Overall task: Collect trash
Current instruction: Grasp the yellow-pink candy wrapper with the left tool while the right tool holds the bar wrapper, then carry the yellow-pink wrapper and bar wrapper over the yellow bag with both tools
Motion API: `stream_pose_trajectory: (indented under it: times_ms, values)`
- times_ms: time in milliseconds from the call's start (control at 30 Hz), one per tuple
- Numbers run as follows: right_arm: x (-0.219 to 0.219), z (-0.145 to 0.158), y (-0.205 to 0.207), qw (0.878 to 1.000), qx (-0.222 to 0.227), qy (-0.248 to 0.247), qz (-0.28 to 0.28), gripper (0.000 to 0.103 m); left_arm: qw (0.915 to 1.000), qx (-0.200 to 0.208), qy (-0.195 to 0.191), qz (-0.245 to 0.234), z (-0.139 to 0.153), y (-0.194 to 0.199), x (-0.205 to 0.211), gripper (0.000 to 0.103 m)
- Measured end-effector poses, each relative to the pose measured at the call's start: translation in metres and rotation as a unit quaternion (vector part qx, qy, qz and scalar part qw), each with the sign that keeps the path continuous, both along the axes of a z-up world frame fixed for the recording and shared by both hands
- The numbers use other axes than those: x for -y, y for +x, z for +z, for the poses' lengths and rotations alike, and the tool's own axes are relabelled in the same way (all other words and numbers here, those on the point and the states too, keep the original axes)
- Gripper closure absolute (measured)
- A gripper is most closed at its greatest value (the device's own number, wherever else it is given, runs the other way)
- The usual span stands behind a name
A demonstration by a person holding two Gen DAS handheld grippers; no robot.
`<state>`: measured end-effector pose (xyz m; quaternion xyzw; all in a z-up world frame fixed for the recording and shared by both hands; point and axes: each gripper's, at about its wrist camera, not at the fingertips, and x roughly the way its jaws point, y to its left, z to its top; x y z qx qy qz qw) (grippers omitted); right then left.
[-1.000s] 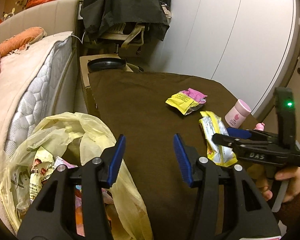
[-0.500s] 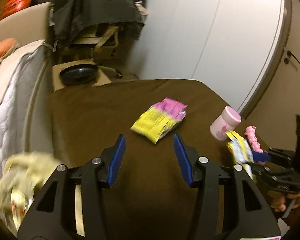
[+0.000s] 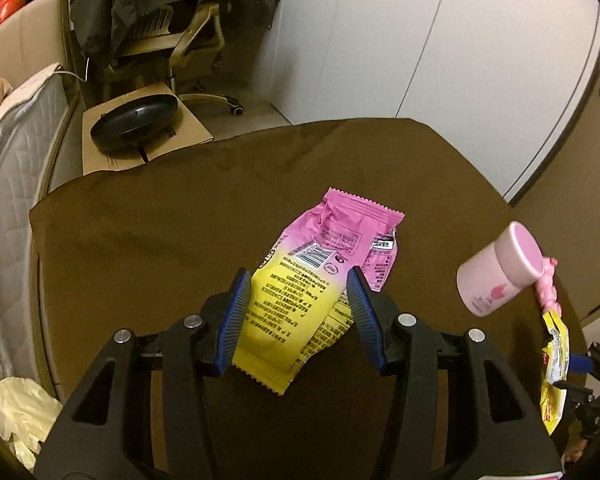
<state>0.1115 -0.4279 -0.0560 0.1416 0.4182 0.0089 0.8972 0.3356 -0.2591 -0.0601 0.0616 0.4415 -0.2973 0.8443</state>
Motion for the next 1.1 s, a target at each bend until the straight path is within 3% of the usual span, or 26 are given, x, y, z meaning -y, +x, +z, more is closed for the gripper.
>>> stream_pose_trajectory:
  times_ms: [200,367,500,567,867,967,1033,1100]
  values:
    - [-0.007,-0.004,0.0,1.0,0.001,0.009,0.005,0.067,0.9997,-0.017,0.016,0.009,0.0,-0.014,-0.006,0.064]
    - [-0.015,0.001,-0.004,1.0,0.008,-0.002,0.009,0.067,0.9992,-0.014,0.038,0.005,0.001,-0.043,-0.014,0.082]
    - [-0.017,0.005,-0.008,1.0,0.013,0.0,0.008,0.067,0.9994,-0.013,0.03,0.01,0.003,-0.072,-0.026,0.101]
    - [-0.018,0.006,-0.01,1.0,0.015,0.0,0.009,0.067,0.9995,-0.011,0.023,0.017,0.004,-0.083,-0.032,0.103]
    - [-0.022,0.013,-0.022,1.0,0.025,0.0,0.015,0.067,0.9997,-0.008,-0.003,0.024,0.021,-0.123,-0.051,0.103]
    - [-0.019,0.012,-0.028,1.0,0.024,0.003,0.013,0.067,0.9997,-0.018,-0.019,-0.001,0.022,-0.131,-0.053,0.1]
    - [-0.017,0.01,-0.03,1.0,0.022,0.005,0.012,0.067,0.9998,-0.006,-0.013,-0.009,0.021,-0.135,-0.052,0.077]
    - [-0.016,0.008,-0.033,1.0,0.019,0.008,0.013,0.067,0.9998,0.017,-0.009,-0.006,0.021,-0.136,-0.053,0.069]
